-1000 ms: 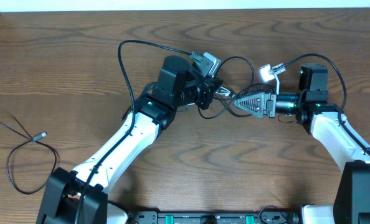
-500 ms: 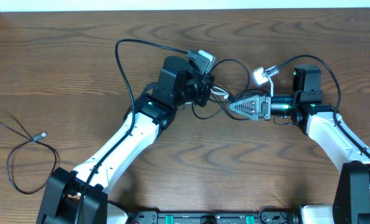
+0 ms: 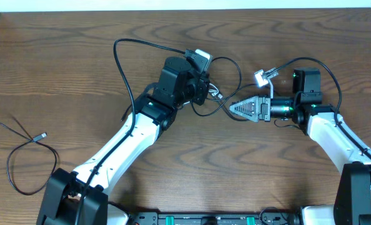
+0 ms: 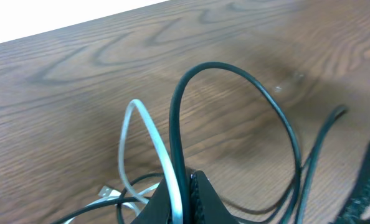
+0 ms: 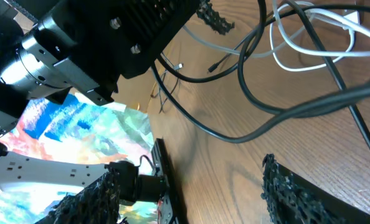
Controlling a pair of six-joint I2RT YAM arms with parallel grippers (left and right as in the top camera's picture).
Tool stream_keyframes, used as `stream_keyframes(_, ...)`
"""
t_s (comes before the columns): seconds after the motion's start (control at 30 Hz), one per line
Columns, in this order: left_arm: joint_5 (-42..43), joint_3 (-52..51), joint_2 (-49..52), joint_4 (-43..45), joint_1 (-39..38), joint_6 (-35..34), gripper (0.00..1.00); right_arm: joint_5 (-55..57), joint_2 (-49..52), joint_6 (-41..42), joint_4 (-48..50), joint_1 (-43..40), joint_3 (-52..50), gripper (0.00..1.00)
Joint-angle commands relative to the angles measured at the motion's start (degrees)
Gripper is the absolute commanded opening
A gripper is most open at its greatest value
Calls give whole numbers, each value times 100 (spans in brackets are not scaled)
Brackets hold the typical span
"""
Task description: Untangle cables
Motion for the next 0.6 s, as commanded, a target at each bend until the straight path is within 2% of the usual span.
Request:
stream_keyframes(0.0, -608, 33, -35, -120, -2, 52, 8, -81, -70, -22, -98, 44, 26, 73)
stream_keyframes(0.17, -645, 33, -33, -243, -2, 50, 8, -872, -70, -22, 544, 44, 26, 78)
stream_keyframes(0.23, -284, 33, -33, -282, -9, 52, 8, -922, -70, 116, 1102, 44, 26, 77)
stream_keyframes(0.33, 409, 33, -33, -385, -9, 55, 8, -407, -70, 531, 1705, 42, 26, 78)
stream_keyframes(0.37, 522, 33, -33, -485, -9, 52, 8, 70, -70, 697, 1878, 42, 26, 78)
stream_keyframes(0.57, 780, 33, -35, -551, -7, 52, 8, 2238, -70, 1150, 1808, 42, 26, 80)
